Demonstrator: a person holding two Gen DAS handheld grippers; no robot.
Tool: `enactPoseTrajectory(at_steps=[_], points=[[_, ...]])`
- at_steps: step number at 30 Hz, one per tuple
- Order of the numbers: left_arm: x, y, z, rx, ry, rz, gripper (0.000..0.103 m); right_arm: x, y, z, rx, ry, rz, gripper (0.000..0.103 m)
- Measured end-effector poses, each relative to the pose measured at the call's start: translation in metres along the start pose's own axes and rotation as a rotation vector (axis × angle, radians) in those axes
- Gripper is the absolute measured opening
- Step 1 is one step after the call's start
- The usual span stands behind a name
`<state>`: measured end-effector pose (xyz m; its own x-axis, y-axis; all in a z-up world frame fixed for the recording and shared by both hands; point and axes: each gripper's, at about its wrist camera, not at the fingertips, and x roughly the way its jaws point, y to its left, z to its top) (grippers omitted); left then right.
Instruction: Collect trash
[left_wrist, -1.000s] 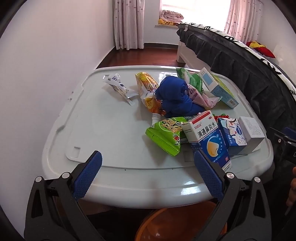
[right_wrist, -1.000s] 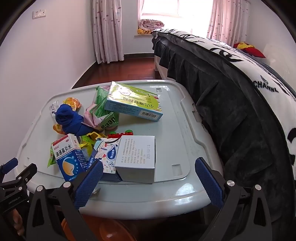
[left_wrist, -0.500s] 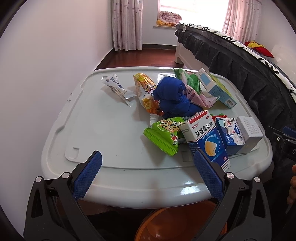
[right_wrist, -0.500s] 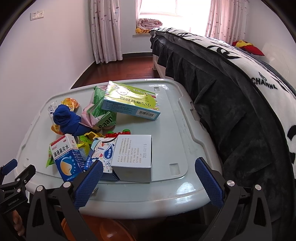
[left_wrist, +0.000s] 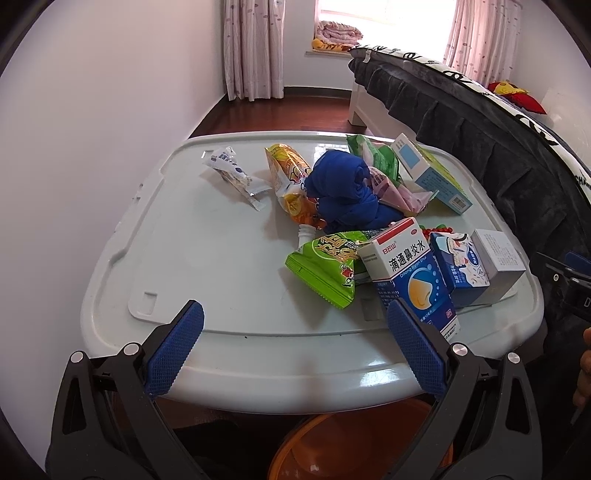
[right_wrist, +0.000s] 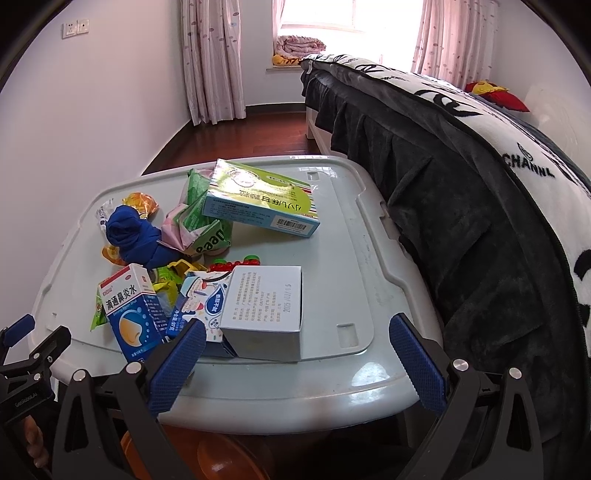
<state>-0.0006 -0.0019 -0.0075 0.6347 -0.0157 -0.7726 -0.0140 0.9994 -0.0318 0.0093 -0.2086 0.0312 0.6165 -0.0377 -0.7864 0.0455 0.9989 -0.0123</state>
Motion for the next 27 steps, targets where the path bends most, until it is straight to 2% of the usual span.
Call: enactPoseTrajectory(at_steps=[27], points=[[0.001, -0.003, -0.002, 0.003, 0.003, -0.005, 0.096, 0.015, 0.004, -0.003, -0.004, 0.039, 0.022, 0.098]])
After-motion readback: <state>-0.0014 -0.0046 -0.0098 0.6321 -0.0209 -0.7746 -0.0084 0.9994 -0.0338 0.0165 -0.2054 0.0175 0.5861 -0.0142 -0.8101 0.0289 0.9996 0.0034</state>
